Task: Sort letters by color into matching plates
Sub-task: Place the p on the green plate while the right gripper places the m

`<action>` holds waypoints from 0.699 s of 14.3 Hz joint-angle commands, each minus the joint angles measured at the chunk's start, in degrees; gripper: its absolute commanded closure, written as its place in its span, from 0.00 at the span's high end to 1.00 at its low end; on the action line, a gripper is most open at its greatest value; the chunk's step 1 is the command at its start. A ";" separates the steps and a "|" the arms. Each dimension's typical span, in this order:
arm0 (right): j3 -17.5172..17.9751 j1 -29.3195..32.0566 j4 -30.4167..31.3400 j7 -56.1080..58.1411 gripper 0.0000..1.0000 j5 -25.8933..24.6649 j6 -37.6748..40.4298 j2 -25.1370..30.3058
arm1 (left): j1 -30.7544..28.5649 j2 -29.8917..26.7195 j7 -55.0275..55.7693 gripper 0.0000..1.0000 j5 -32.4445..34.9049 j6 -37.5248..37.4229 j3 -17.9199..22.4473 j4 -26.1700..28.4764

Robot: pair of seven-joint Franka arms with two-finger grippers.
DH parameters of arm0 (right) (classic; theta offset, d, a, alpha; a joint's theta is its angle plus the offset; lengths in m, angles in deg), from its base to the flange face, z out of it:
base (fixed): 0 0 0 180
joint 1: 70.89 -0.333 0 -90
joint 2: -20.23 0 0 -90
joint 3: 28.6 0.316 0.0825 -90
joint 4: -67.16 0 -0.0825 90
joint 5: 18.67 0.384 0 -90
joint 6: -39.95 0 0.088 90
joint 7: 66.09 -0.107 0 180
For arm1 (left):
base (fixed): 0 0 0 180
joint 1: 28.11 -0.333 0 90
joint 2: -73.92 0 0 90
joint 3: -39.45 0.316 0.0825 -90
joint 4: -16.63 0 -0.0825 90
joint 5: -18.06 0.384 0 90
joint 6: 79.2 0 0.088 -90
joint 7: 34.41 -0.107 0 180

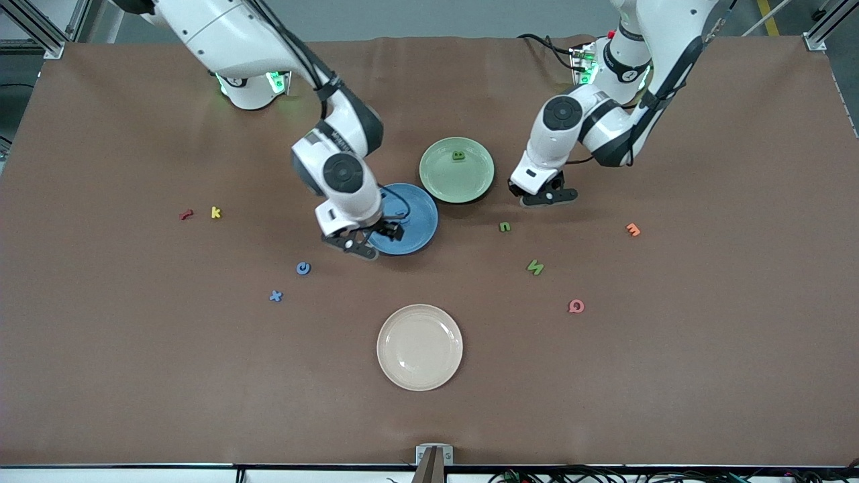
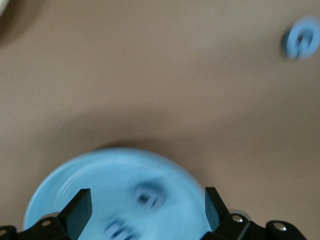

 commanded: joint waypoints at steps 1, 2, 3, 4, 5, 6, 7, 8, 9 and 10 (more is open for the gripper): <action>0.94 5.06 -0.01 8.70 1.00 -0.91 0.88 0.68 | -0.27 -1.02 5.53 0.18 -1.49 -4.86 -4.99 -3.20; 0.94 6.72 0.08 11.60 1.00 -0.91 0.80 0.68 | -0.10 -0.58 6.42 0.18 -2.72 -6.53 -6.31 -4.43; 0.94 8.39 0.17 14.06 1.00 -0.91 0.27 0.59 | 0.25 -0.14 7.12 0.18 -3.60 -7.93 -7.11 -5.48; 0.94 10.15 0.17 16.61 1.00 -0.91 -0.08 0.42 | 0.69 0.56 8.17 0.18 -4.22 -8.38 -7.81 -6.28; 0.94 11.82 0.17 19.07 1.00 -0.91 -0.26 0.24 | 1.22 1.09 9.75 0.18 -4.49 -8.39 -8.60 -6.63; 0.94 13.67 0.69 21.97 1.00 -0.91 -0.35 0.24 | 1.83 1.79 10.98 0.18 -4.49 -8.39 -8.87 -6.99; 0.94 15.08 1.65 24.61 1.00 -0.91 -1.22 0.33 | 3.23 2.75 12.13 0.18 -4.49 -8.39 -8.87 -7.08; 0.94 17.44 2.88 27.68 1.00 -0.91 -3.14 0.33 | 4.20 3.81 12.66 0.18 -4.58 -8.39 -8.87 -7.16; 0.94 18.77 3.85 29.54 1.00 -0.91 -4.99 0.15 | 4.99 4.86 13.19 0.18 -4.49 -8.39 -8.87 -7.25; 0.94 18.96 4.21 29.91 0.99 -0.91 -6.22 -0.11 | 5.78 5.31 13.54 0.18 -4.49 -8.39 -8.87 -7.25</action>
